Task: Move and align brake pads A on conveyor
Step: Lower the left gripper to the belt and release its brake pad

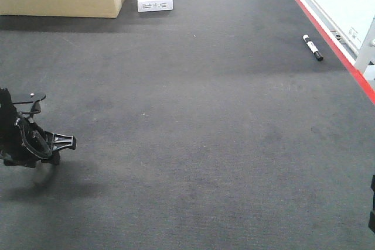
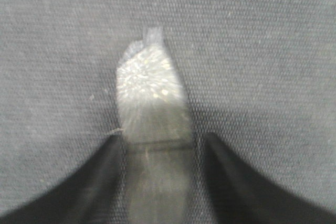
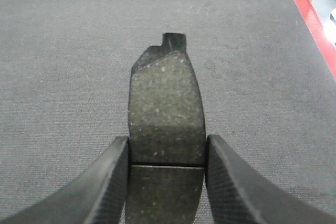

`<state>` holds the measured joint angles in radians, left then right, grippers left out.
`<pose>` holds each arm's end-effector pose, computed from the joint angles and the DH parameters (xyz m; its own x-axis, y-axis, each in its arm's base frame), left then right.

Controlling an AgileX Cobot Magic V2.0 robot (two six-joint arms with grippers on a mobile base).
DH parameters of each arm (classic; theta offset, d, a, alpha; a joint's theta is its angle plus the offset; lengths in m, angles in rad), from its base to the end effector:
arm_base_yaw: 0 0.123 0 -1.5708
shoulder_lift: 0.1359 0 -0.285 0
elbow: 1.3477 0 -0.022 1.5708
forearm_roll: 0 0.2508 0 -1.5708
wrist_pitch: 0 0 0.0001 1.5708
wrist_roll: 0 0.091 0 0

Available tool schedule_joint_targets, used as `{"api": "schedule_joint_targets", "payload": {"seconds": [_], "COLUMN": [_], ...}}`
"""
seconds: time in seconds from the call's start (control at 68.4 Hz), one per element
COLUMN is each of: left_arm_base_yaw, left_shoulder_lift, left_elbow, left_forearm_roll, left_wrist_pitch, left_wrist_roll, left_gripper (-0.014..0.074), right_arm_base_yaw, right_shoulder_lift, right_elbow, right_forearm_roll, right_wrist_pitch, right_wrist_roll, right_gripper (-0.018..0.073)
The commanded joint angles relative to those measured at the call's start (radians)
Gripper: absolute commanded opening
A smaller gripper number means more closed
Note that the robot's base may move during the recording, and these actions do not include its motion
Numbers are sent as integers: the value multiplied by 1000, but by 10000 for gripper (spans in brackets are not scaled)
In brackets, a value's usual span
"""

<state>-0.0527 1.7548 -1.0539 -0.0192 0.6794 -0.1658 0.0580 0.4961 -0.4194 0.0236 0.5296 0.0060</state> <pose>0.3317 -0.0186 0.1796 -0.9548 -0.1296 -0.2677 -0.1176 0.9912 -0.0607 0.0993 0.0069 0.2708 -0.4968 -0.0024 -0.8679 -0.0552 0.9981 0.0288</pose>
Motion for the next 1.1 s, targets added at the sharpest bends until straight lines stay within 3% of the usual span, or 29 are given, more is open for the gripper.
{"api": "schedule_joint_targets", "payload": {"seconds": [0.0, 0.117, 0.351, 0.614, 1.083], "left_arm_base_yaw": [-5, -7, -32, -40, -40], "left_shoulder_lift": [-45, -63, -241, -596, -1221], "left_elbow": [-28, -28, -5, 167, 447], "left_forearm_roll": [1, 4, 69, 72, 103], "left_wrist_pitch": [-28, -30, -53, -168, -274], "left_wrist_roll": [-2, -2, -2, -5, 28], "left_gripper": [475, 514, 475, 429, 429], "right_arm_base_yaw": [-5, -5, -5, -5, -5], "right_shoulder_lift": [0, 0, 0, 0, 0], "right_elbow": [-32, -32, -32, -32, -32], "right_forearm_roll": [-3, -3, -3, -3, -3], "right_wrist_pitch": [-85, -85, -85, -85, -85], "right_wrist_roll": [-6, -6, -6, -6, -6], "right_gripper": [-6, -6, -6, -6, -6]}}
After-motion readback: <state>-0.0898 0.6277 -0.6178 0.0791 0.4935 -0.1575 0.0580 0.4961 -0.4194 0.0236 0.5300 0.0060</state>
